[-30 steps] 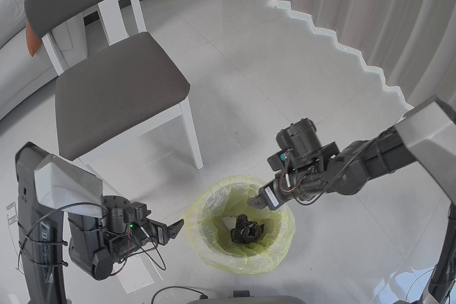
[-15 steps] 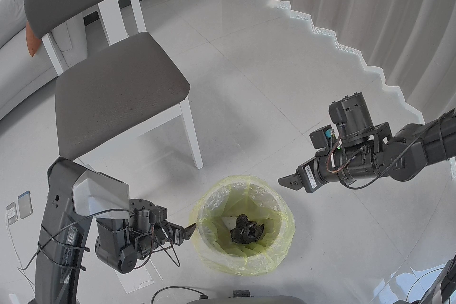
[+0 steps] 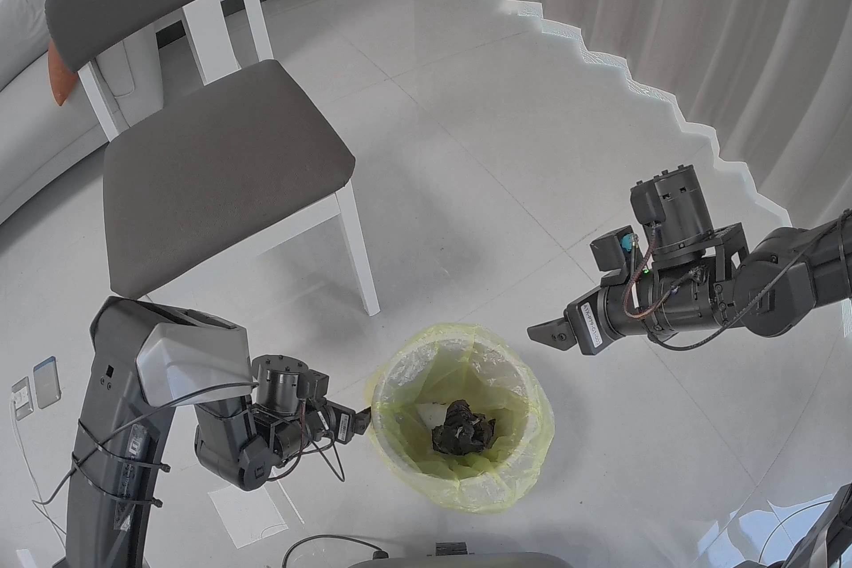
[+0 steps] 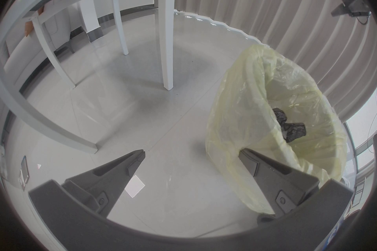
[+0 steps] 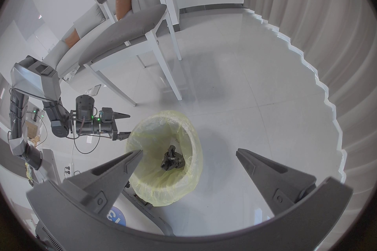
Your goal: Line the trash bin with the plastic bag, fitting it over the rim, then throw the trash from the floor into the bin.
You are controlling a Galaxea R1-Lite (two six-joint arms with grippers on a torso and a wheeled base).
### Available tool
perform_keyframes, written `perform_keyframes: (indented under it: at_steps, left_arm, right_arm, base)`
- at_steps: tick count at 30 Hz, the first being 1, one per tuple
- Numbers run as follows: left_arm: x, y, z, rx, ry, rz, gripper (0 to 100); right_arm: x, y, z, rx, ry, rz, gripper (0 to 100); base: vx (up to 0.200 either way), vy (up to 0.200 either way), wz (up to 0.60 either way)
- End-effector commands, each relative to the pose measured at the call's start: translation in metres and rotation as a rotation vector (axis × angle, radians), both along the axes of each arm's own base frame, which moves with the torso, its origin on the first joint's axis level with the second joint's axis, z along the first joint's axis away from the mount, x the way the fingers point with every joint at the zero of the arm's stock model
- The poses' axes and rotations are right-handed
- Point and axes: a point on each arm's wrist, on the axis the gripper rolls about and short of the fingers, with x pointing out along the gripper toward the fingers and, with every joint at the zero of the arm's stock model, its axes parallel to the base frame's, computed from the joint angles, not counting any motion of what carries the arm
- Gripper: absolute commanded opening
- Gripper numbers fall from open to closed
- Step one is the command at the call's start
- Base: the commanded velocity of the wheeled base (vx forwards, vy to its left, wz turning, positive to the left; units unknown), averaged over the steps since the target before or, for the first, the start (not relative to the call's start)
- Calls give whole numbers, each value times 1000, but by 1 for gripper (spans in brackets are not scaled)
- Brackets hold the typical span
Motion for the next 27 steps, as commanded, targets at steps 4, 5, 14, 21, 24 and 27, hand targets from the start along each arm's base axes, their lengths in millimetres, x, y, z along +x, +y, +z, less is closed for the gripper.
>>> perform_keyframes:
  at_steps: [4,5,14,21,24,27]
  left_arm:
    - [-23,31,46,-61,-75,34,100]
    - [-24,34,51,-68,-90,38,100]
    - [-26,79,137,-195,-356,157,100]
    - [-50,78,138,-200,-304,124,100]
    - [-58,66,131,-202,-274,85,100]
    - [-63,62,130,-207,-294,69,100]
  right_arm:
    - [1,-11,7,12,-17,-29,100]
    - [0,-12,8,14,-21,-32,100]
    - [6,-66,30,53,-75,-206,100]
    - [-4,-96,22,45,-66,-288,100]
    - [-12,-90,1,38,-50,-265,100]
    - [-14,-78,-34,6,-4,-240,100]
  base:
    - [0,0,0]
    - [0,0,0]
    - [0,0,0]
    - [0,0,0]
    - [0,0,0]
    - [0,0,0]
